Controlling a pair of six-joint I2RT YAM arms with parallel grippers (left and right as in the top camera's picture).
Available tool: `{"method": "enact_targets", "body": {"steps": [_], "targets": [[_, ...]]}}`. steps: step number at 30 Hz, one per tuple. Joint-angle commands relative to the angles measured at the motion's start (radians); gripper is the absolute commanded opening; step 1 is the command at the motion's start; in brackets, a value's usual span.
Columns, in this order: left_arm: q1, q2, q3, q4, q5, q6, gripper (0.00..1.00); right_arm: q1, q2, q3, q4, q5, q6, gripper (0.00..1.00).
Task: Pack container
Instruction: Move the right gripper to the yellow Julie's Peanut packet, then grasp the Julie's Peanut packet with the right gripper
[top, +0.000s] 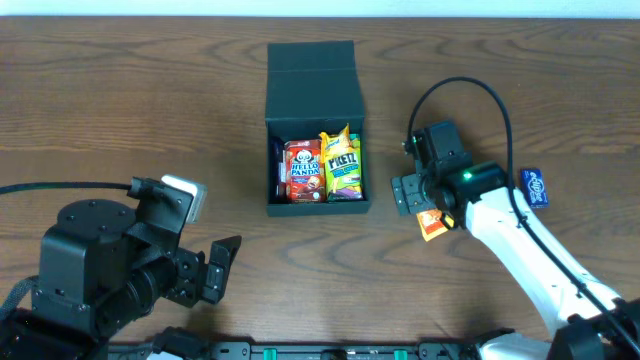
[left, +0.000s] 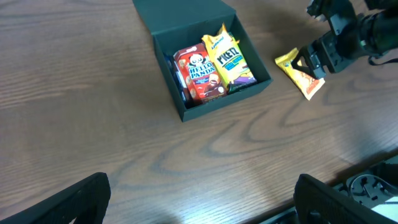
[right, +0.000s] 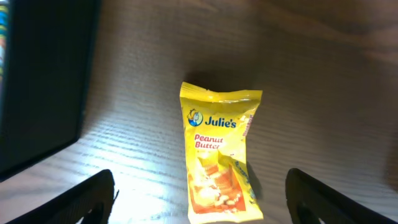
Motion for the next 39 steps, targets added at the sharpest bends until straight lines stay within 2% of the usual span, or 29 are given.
{"method": "enact_targets", "body": {"steps": [1, 14, 20, 36, 39], "targets": [[0.0, 0.001, 0.017, -0.001, 0.006, 0.007, 0.95, -0.017, -0.002, -0.057, 0.052, 0.03, 0.036, 0.87], [0.0, 0.001, 0.017, -0.001, 0.006, 0.007, 0.95, -0.064, -0.002, -0.225, 0.319, -0.002, 0.036, 0.91], [0.0, 0.001, 0.017, -0.001, 0.006, 0.007, 0.95, -0.064, -0.002, -0.274, 0.399, -0.005, 0.039, 0.85], [0.0, 0.001, 0.017, -0.001, 0.006, 0.007, 0.95, -0.064, 0.09, -0.306, 0.519, -0.004, 0.059, 0.83], [0.0, 0.001, 0.017, -0.001, 0.006, 0.007, 0.95, -0.064, 0.09, -0.306, 0.531, -0.003, 0.059, 0.75]]}}
